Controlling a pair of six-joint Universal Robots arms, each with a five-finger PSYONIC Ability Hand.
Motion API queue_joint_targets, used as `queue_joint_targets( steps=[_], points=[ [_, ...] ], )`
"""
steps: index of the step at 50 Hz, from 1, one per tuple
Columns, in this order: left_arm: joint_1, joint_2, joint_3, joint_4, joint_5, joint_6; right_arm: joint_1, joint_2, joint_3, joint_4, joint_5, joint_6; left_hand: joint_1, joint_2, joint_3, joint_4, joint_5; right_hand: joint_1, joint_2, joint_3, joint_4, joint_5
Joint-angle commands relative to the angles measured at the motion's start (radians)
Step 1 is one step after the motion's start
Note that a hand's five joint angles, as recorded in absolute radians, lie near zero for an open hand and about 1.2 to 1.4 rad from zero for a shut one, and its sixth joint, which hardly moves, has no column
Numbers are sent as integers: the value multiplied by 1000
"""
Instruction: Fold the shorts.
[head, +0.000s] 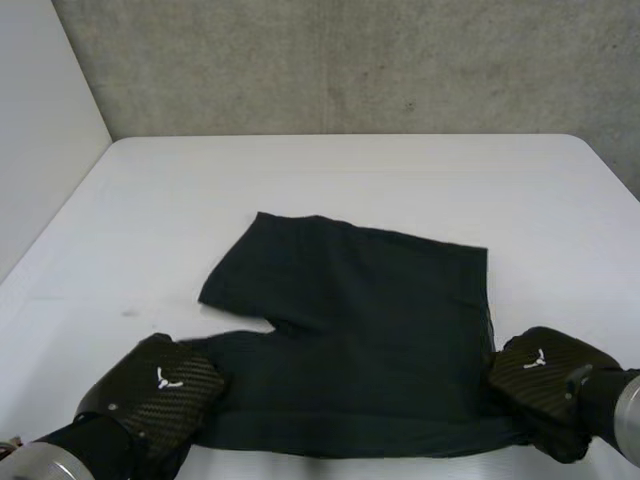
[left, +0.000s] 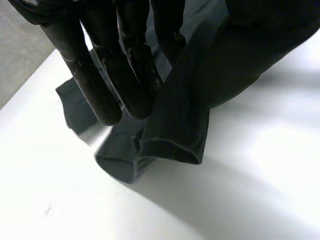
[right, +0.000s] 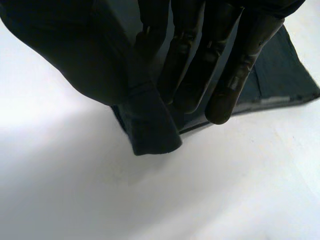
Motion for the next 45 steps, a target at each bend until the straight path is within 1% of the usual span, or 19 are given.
queue_joint_targets(
  steps=[1, 4, 7, 8, 11, 12, 16, 20, 26, 28, 29, 30, 31, 32, 33, 38, 42, 43, 45],
  points=[
    [24, -57, 95, 135, 16, 75, -9, 104, -112, -44, 9, 74, 284, 205, 210, 198, 235, 394, 206, 195, 204, 238],
    [42, -166, 136, 288, 14, 106, 10, 220, -196, -113, 28, 136, 284, 205, 210, 198, 235, 394, 206, 195, 204, 238],
    [53, -247, 176, 391, 19, 135, 38, 287, -258, -153, 61, 184, 284, 205, 210, 198, 235, 394, 206, 195, 204, 238],
    [56, -305, 199, 460, 17, 154, 59, 320, -296, -181, 100, 207, 284, 205, 210, 198, 235, 394, 206, 195, 204, 238],
    [59, -414, 252, 560, 16, 177, 95, 371, -358, -231, 172, 229, 284, 205, 210, 198, 235, 394, 206, 195, 204, 238],
    [61, -492, 298, 627, 17, 186, 119, 412, -400, -274, 219, 232, 284, 205, 210, 198, 235, 394, 206, 195, 204, 238],
    [71, -675, 430, 784, 16, 213, 152, 503, -488, -409, 312, 229, 284, 205, 210, 198, 235, 394, 206, 195, 204, 238],
    [93, -859, 594, 887, 17, 244, 161, 604, -542, -579, 327, 220, 284, 205, 210, 198, 235, 394, 206, 195, 204, 238],
    [127, -1056, 763, 918, 58, 270, 182, 759, -605, -823, 329, 135, 284, 205, 210, 198, 235, 394, 206, 195, 204, 238],
    [125, -1115, 823, 935, 75, 272, 185, 807, -611, -908, 321, 80, 284, 205, 210, 198, 235, 229, 41, 30, 39, 73],
    [124, -1131, 838, 941, 77, 273, 185, 824, -620, -931, 322, 63, 176, 98, 103, 91, 128, 85, -103, -113, -105, -70],
    [120, -1140, 848, 947, 77, 272, 185, 837, -626, -952, 327, 54, -147, -226, -220, -233, -196, -131, -320, -330, -321, -287],
    [116, -1148, 848, 956, 72, 270, 184, 860, -640, -984, 330, 49, -921, -999, -994, -1006, -969, -752, -941, -951, -943, -908],
    [113, -1148, 846, 959, 74, 269, 184, 870, -646, -994, 329, 51, -938, -1017, -1011, -1024, -986, -828, -1016, -1026, -1018, -983],
    [111, -1148, 843, 956, 77, 267, 184, 871, -649, -998, 330, 52, -891, -970, -964, -977, -939, -828, -1016, -1026, -1018, -983],
    [82, -1091, 761, 961, 77, 260, 178, 819, -606, -965, 341, 117, -938, -1017, -1011, -1024, -986, -828, -1016, -1026, -1018, -983],
    [85, -926, 632, 948, 72, 234, 167, 643, -496, -880, 336, 264, -938, -1017, -1011, -1024, -986, -828, -1016, -1026, -1018, -983],
    [84, -862, 569, 945, 71, 197, 158, 565, -450, -833, 329, 337, -938, -1017, -1011, -1024, -986, -828, -1016, -1026, -1018, -983],
    [82, -797, 506, 944, 69, 157, 150, 500, -409, -778, 318, 414, -938, -1017, -1011, -1024, -986, -828, -1016, -1026, -1018, -983]
  ],
)
